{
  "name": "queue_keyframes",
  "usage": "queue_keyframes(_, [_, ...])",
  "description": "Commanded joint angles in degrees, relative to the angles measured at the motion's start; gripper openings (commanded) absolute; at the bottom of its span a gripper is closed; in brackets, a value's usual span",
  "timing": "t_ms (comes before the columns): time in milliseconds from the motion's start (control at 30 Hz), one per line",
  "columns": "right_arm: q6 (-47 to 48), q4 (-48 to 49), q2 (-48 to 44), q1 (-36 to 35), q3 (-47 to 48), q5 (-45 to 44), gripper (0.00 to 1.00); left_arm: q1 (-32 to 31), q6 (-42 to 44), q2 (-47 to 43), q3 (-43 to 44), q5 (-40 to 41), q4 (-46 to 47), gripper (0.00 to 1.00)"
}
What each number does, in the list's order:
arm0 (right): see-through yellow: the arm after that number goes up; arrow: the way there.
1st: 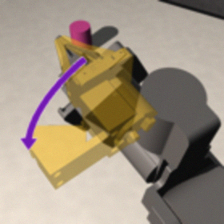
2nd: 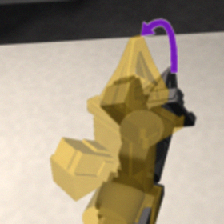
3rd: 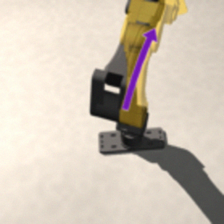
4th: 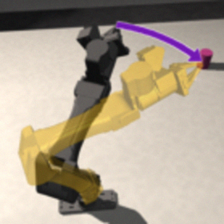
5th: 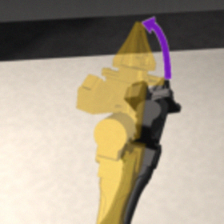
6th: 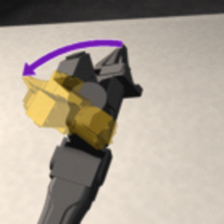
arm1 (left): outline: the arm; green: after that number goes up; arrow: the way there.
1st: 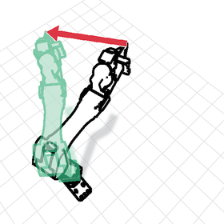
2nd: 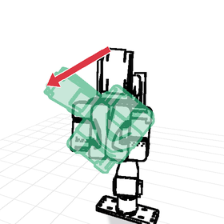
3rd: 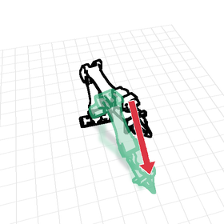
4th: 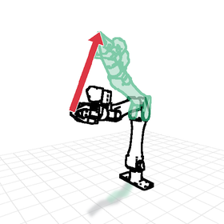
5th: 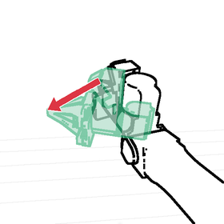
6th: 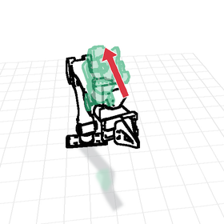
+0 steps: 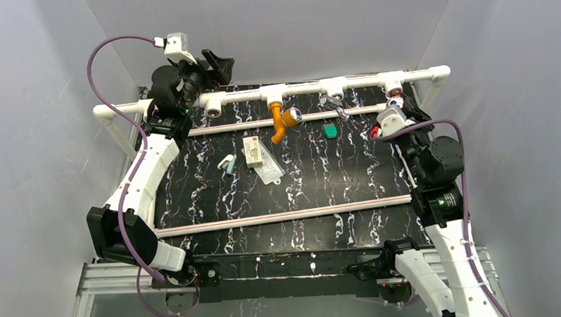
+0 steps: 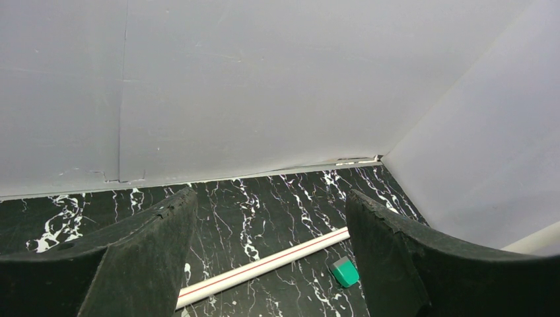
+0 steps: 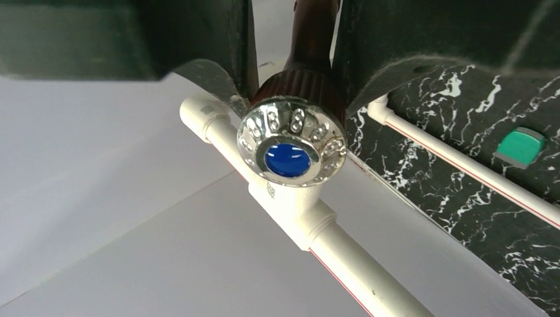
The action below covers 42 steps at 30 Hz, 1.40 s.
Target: Install the water faucets
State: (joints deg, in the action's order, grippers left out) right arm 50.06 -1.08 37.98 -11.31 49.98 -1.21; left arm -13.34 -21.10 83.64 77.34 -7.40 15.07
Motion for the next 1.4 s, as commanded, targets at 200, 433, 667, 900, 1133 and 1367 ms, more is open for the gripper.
queue_keyframes(200, [-10.33,5.87,0.23,-0.04,-0.51,-3.52,0.01,0.44,0.54,7.85,-7.79,0.00,-19.46,0.79])
queue_keyframes(433, [-31.96,10.54,-2.64,-0.05,-3.66,-4.95,0.01,0.45,0.50,7.75,-7.82,-0.12,-19.46,0.79])
queue_keyframes(667, [-55.73,12.83,-2.41,-0.10,-2.91,-9.85,0.01,0.43,0.41,7.51,-7.90,-0.14,-19.46,0.79])
queue_keyframes(900, [-75.98,11.93,-0.02,-0.08,-1.29,-13.70,0.01,0.47,0.45,7.35,-7.90,-0.33,-19.38,0.79])
queue_keyframes(1133, [-94.92,11.05,-0.59,-0.12,-2.25,-17.72,0.01,0.45,0.36,7.41,-7.95,-0.48,-19.37,0.79])
queue_keyframes(1367, [-116.82,9.71,-2.23,-0.03,-5.77,-19.92,0.01,0.42,0.27,7.26,-7.93,-0.76,-19.33,0.79])
